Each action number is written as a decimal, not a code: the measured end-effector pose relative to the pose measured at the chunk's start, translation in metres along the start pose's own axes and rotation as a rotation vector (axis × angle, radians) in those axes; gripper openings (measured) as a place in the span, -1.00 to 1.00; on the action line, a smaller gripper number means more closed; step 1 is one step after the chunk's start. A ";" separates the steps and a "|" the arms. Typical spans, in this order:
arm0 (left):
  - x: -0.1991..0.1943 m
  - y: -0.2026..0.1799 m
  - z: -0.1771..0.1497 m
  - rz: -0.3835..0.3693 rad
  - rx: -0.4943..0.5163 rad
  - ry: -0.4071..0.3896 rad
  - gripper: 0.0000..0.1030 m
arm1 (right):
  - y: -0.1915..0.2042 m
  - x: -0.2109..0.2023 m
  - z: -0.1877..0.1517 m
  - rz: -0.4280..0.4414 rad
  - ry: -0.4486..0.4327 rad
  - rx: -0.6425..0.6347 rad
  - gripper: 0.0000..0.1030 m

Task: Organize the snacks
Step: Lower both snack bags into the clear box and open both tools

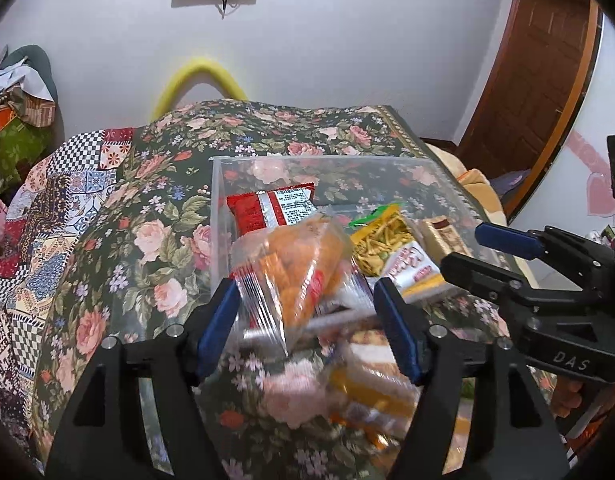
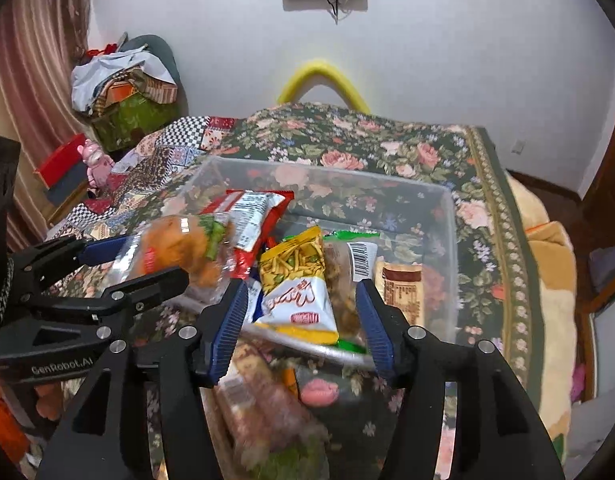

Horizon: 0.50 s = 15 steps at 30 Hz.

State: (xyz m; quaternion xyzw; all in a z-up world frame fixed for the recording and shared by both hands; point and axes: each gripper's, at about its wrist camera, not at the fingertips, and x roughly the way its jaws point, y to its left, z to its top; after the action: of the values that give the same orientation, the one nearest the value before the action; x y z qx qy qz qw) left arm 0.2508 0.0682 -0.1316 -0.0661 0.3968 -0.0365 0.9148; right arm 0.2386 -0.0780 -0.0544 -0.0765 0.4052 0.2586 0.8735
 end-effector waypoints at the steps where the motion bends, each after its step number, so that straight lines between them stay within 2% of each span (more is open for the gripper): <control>1: -0.006 0.000 -0.002 0.001 0.000 -0.008 0.39 | 0.002 -0.004 -0.001 -0.002 -0.008 -0.008 0.08; 8: -0.038 0.006 -0.022 0.012 0.011 -0.013 0.40 | 0.015 -0.023 -0.017 0.017 -0.024 -0.036 0.15; 15: -0.048 0.020 -0.053 0.019 -0.012 0.025 0.40 | 0.033 -0.018 -0.041 0.074 0.032 -0.030 0.15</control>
State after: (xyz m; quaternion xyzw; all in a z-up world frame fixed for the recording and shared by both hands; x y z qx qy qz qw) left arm 0.1797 0.0884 -0.1355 -0.0674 0.4091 -0.0262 0.9096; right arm 0.1851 -0.0710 -0.0658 -0.0788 0.4179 0.2955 0.8555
